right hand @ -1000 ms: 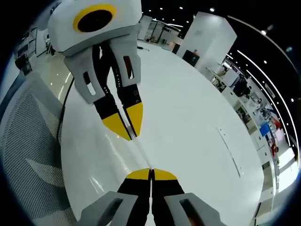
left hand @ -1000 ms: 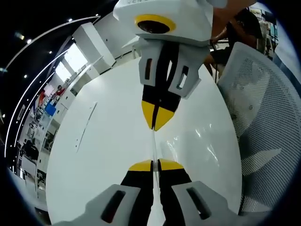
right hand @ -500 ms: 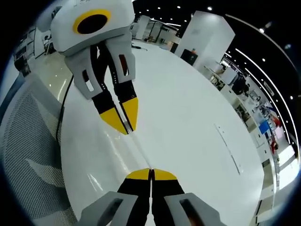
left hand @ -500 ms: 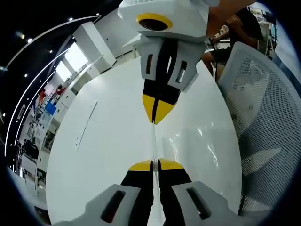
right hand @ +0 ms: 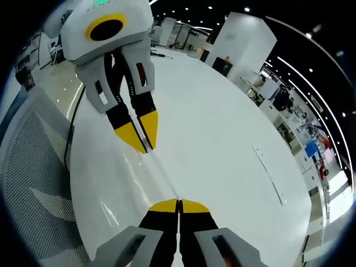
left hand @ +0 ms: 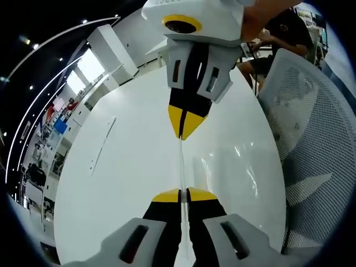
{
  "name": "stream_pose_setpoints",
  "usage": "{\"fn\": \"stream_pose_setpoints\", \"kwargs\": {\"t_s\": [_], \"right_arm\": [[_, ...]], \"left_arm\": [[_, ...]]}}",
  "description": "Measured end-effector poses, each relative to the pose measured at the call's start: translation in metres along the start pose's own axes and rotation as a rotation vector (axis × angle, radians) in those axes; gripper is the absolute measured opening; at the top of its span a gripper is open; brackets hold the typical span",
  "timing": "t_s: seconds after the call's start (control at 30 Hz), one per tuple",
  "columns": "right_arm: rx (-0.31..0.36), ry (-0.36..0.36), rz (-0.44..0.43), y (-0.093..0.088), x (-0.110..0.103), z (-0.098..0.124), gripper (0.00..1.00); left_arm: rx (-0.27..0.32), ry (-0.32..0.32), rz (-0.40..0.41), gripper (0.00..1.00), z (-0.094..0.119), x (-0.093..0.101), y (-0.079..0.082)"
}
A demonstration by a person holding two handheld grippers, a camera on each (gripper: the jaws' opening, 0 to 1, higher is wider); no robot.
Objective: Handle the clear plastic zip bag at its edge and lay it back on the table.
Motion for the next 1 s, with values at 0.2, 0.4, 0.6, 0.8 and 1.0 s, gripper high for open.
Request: {"fn": "stream_pose_setpoints", "kwargs": {"t_s": [0.2,0.4,0.6,0.8,1.0], "right_arm": [[-0.001,-0.003,-0.001,-0.0010,0.0010,0.0001,0.00],[-0.003,-0.004,-0.006,-0.0012,0.0010,0.0006,0.00],[-0.003,-0.005,-0.002,-0.0015,0.0019,0.0009,0.00],[-0.005,-0.008,-0.002,-0.0014,0.0029,0.0011,0.00],[-0.005,-0.011,-0.002,-0.0017,0.0032,0.0019,0.00]], "left_arm": [[-0.001,0.001,0.001,0.00,0.0015,-0.0002,0.0001],[-0.002,0.001,0.003,0.00,0.0013,-0.0012,-0.0024],[-0.004,0.001,0.005,0.00,0.0027,-0.0013,-0.0036],[-0.006,0.006,0.009,0.00,0.0052,-0.0022,-0.0044],[-0.008,0.008,0.012,0.00,0.0080,-0.0016,-0.0043]]}}
Point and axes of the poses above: the point that each gripper's makers call its tool centre point, and the gripper's own axes: z roughly backward along the fingers, x roughly to its right, y roughly out of its top, the point moved 3 cm from there along z, roughly backward along the fingers, and after that the axes turned 13 degrees about x, right-handed, at the moved point
